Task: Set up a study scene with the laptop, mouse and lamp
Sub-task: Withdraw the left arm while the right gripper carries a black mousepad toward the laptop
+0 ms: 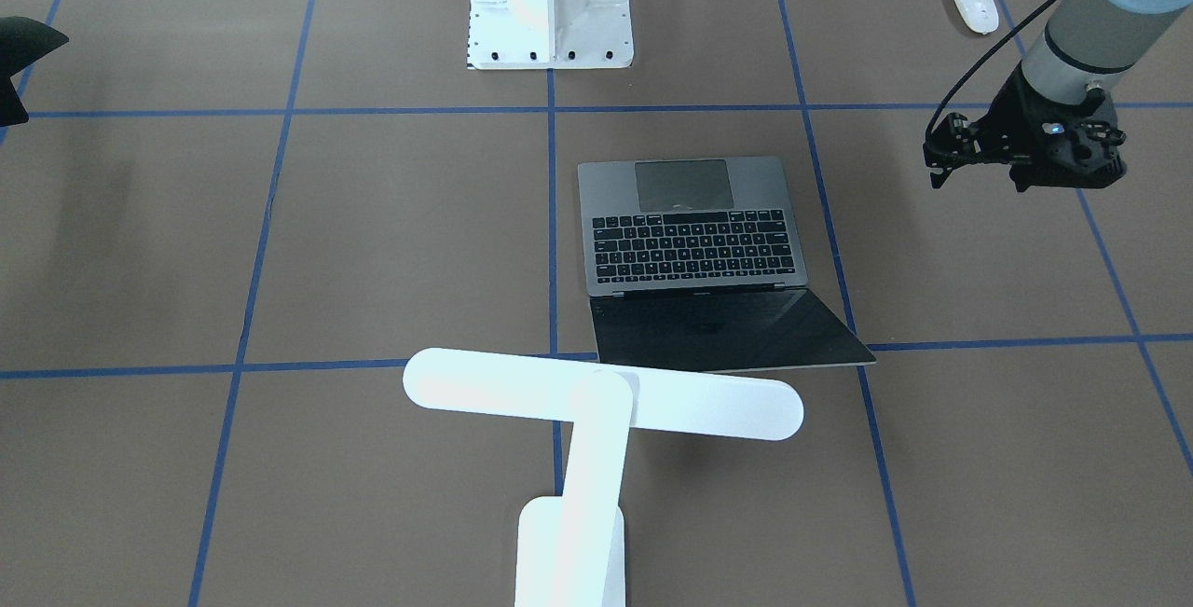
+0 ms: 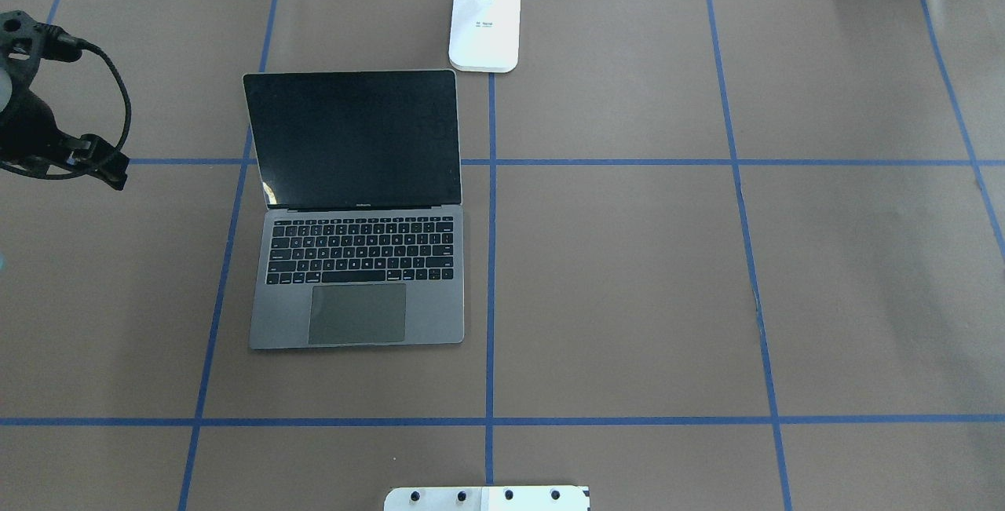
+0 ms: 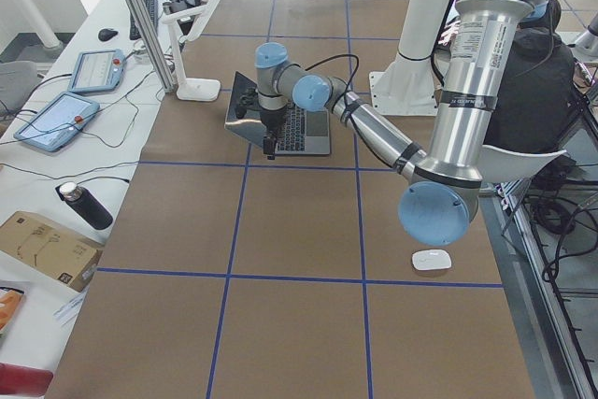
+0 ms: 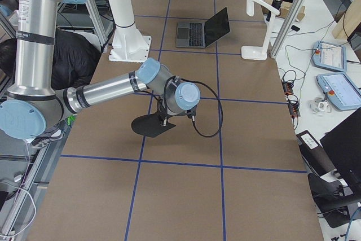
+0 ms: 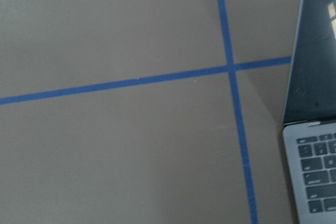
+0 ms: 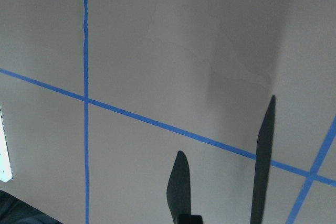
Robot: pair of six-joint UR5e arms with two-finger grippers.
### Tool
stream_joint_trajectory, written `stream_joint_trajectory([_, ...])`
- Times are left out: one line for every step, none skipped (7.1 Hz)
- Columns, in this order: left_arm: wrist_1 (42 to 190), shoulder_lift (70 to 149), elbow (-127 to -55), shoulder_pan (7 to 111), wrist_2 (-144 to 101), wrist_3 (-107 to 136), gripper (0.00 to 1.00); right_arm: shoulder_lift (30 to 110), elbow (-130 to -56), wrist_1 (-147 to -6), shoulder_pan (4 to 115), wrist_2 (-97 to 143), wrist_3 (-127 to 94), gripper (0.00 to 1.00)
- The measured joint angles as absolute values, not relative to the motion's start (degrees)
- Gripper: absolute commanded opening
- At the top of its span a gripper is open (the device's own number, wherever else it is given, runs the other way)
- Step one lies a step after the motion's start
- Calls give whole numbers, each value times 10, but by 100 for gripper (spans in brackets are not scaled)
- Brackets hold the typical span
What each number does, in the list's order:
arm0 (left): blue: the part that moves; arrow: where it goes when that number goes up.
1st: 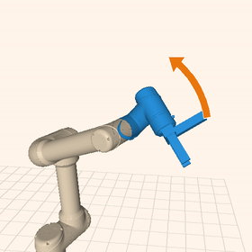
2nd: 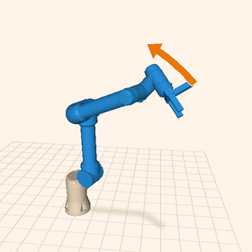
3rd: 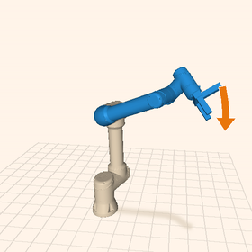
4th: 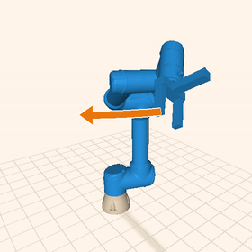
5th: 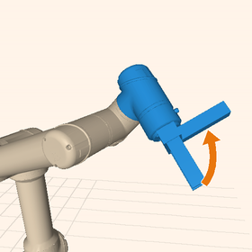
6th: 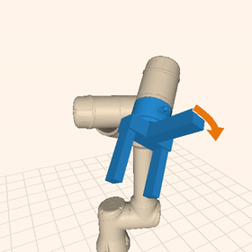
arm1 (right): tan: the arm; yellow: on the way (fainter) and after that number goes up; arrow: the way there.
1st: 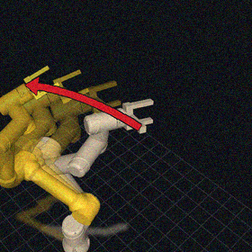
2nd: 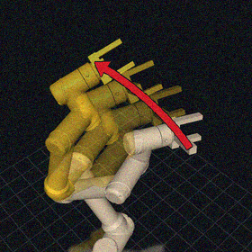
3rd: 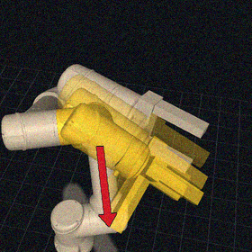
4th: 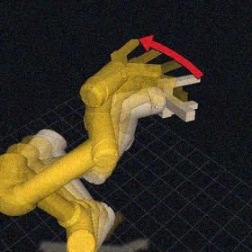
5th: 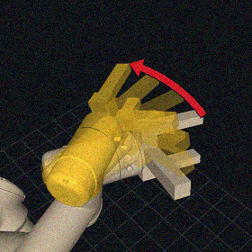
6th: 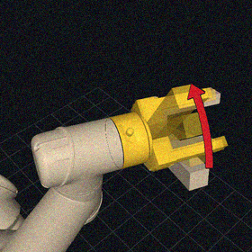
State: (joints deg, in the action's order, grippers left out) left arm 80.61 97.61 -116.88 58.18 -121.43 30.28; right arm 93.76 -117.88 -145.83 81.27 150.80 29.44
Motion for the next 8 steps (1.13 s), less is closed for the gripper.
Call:
stream_joint_trajectory([808, 949, -1172, 587, -1214, 261, 100, 898, -1184, -1456, 779, 1512, 220, 0])
stream_joint_trajectory([812, 926, -1173, 597, -1214, 220, 100, 856, -1187, -1452, 742, 1512, 151, 0])
stream_joint_trajectory([817, 910, -1173, 608, -1214, 198, 100, 813, -1187, -1445, 700, 1510, 89, 0])
stream_joint_trajectory([822, 902, -1171, 616, -1214, 188, 100, 772, -1182, -1434, 654, 1506, 30, 0])
stream_joint_trajectory([824, 897, -1170, 622, -1214, 185, 100, 734, -1169, -1408, 616, 1501, -32, 0])
stream_joint_trajectory([825, 893, -1170, 624, -1214, 184, 100, 709, -1153, -1363, 587, 1495, -95, 0])
stream_joint_trajectory([825, 891, -1169, 625, -1214, 184, 100, 698, -1133, -1299, 564, 1487, -159, 0])
stream_joint_trajectory([825, 890, -1168, 625, -1214, 184, 100, 692, -1110, -1229, 543, 1482, -219, 0])
